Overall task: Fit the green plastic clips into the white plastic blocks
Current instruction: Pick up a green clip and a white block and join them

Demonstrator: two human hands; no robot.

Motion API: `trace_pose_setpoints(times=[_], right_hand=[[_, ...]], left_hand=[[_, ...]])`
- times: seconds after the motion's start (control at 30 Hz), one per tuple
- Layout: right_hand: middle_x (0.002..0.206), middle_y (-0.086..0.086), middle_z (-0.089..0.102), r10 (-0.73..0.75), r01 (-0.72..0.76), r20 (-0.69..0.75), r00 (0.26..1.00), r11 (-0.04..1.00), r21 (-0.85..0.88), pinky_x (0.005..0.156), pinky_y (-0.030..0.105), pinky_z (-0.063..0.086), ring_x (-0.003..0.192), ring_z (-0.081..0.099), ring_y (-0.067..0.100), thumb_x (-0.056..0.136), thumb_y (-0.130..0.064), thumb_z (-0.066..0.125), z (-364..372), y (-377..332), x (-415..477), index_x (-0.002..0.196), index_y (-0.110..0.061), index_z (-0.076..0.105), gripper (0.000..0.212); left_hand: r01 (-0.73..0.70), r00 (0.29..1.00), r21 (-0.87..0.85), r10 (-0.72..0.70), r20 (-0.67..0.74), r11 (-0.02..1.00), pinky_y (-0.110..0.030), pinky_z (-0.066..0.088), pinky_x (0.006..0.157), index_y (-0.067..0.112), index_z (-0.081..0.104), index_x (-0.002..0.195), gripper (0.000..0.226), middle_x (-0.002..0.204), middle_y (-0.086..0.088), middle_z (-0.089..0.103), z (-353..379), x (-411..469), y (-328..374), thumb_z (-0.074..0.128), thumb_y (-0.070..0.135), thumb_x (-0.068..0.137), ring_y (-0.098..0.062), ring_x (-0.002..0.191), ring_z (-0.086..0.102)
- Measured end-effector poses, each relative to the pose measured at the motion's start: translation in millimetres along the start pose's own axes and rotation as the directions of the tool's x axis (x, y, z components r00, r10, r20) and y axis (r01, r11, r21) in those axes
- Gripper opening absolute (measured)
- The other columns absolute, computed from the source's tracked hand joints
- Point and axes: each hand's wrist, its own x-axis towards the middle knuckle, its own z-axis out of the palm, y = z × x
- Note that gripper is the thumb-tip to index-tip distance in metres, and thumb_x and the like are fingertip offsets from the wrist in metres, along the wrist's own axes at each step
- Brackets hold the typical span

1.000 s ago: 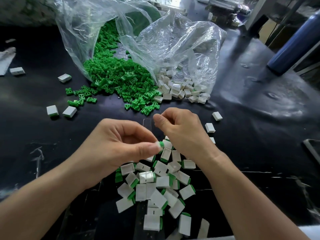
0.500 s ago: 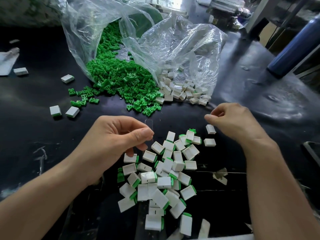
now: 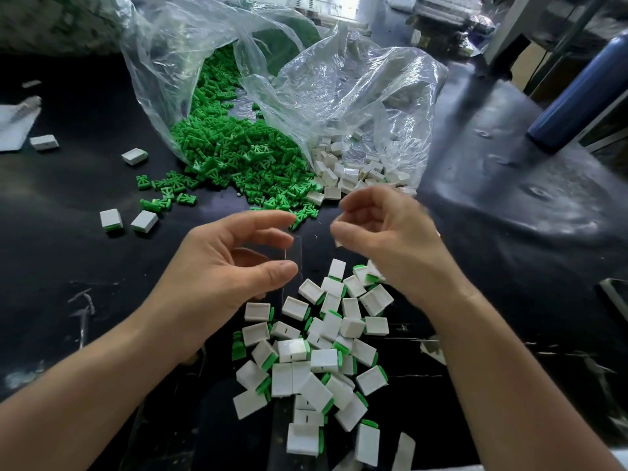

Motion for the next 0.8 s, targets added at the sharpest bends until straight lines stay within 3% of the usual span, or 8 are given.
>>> trace_pose_setpoints(times=[0.2, 0.33, 0.43, 0.5, 0.57, 0.67, 0.73, 0.8], right_hand=[[0.079, 0.005, 0.066, -0.047, 0.034, 0.114, 0.992, 0.992, 0.118, 0.075, 0.048, 0.054, 0.078, 0.065, 0.026, 0.074, -0.015, 0.074, 27.4, -9.7, -12.4, 0.075, -0.025, 0.054, 0.022], [0.07, 0.001, 0.066, -0.072, 0.066, 0.07, 0.995, 0.993, 0.094, 0.07, 0.046, 0.054, 0.072, 0.064, 0.023, 0.078, -0.023, 0.072, 29.9, -8.8, -11.7, 0.071, -0.024, 0.056, 0.017], [0.076, -0.007, 0.065, -0.154, 0.153, -0.007, 0.988, 0.984, -0.091, 0.071, 0.024, 0.05, 0.075, 0.061, 0.007, 0.087, -0.028, 0.061, 32.3, -5.3, -10.8, 0.085, -0.022, 0.064, 0.007], [0.111, -0.001, 0.064, -0.2, 0.179, -0.026, 0.979, 0.924, -0.339, 0.088, 0.021, 0.039, 0.104, 0.055, 0.007, 0.091, -0.028, 0.054, 34.6, -0.6, -5.3, 0.116, -0.016, 0.061, 0.029], [0.147, 0.0, 0.036, -0.19, 0.214, 0.1, 0.977, 0.838, -0.502, 0.107, 0.023, 0.017, 0.136, 0.027, 0.011, 0.095, -0.031, 0.045, 37.5, 3.3, 0.8, 0.14, -0.017, 0.036, 0.049], [0.156, -0.008, 0.001, -0.103, 0.291, 0.316, 0.943, 0.712, -0.639, 0.114, 0.033, -0.004, 0.142, -0.005, 0.005, 0.098, -0.034, 0.03, 44.6, 10.7, 6.7, 0.148, -0.023, 0.009, 0.055], [0.156, -0.007, 0.005, -0.057, 0.295, 0.349, 0.935, 0.67, -0.681, 0.113, 0.037, -0.006, 0.142, 0.0, 0.007, 0.098, -0.035, 0.027, 46.7, 13.8, 7.7, 0.148, -0.022, 0.012, 0.053], [0.149, 0.0, 0.032, -0.103, 0.267, 0.273, 0.956, 0.689, -0.673, 0.112, 0.035, 0.004, 0.137, 0.025, 0.014, 0.098, -0.031, 0.034, 44.0, 13.7, 7.7, 0.14, -0.018, 0.034, 0.045]], left_hand=[[-0.069, 0.993, -0.013, 0.07, 0.098, 0.998, -0.018, 0.054, 0.065, 0.035, 0.07, 0.096, 0.043, 0.088, -0.002, 0.073, 2.7, 0.4, -3.6, 0.07, 0.022, 0.056, -0.015, 0.076, 0.07], [-0.075, 0.996, -0.009, 0.075, 0.056, 0.997, -0.013, 0.049, 0.055, 0.029, 0.073, 0.086, 0.03, 0.074, 0.002, 0.074, 2.8, 1.8, -2.8, 0.071, 0.025, 0.056, -0.005, 0.064, 0.067], [-0.008, 0.999, 0.05, 0.011, -0.05, 0.999, -0.015, 0.047, 0.047, 0.02, 0.074, 0.075, 0.024, 0.065, -0.004, 0.071, 1.1, 3.2, -2.9, 0.071, 0.03, 0.054, -0.006, 0.055, 0.063], [0.021, 0.996, 0.052, -0.016, -0.085, 0.998, -0.015, 0.047, 0.045, 0.013, 0.072, 0.071, 0.016, 0.063, -0.008, 0.07, 0.7, 3.1, -2.4, 0.072, 0.024, 0.059, -0.006, 0.052, 0.062], [0.037, 0.995, 0.038, -0.033, -0.091, 0.999, -0.015, 0.046, 0.045, 0.012, 0.071, 0.072, 0.006, 0.063, -0.009, 0.069, 1.8, 2.5, -1.4, 0.072, 0.014, 0.066, -0.007, 0.052, 0.061], [0.052, 0.994, 0.03, -0.049, -0.095, 0.998, -0.014, 0.046, 0.045, 0.011, 0.071, 0.073, 0.005, 0.064, -0.008, 0.07, 3.1, 2.4, -1.5, 0.07, 0.007, 0.071, -0.008, 0.052, 0.062], [0.061, 0.993, 0.025, -0.059, -0.101, 0.998, -0.015, 0.047, 0.045, 0.012, 0.071, 0.074, 0.006, 0.064, -0.007, 0.07, 2.9, 2.8, -1.5, 0.07, 0.006, 0.072, -0.008, 0.053, 0.063], [0.069, 0.991, 0.012, -0.067, -0.112, 0.998, -0.015, 0.046, 0.045, 0.012, 0.07, 0.074, 0.007, 0.063, -0.006, 0.07, 3.4, 3.2, -1.6, 0.069, 0.005, 0.073, -0.008, 0.052, 0.063]])
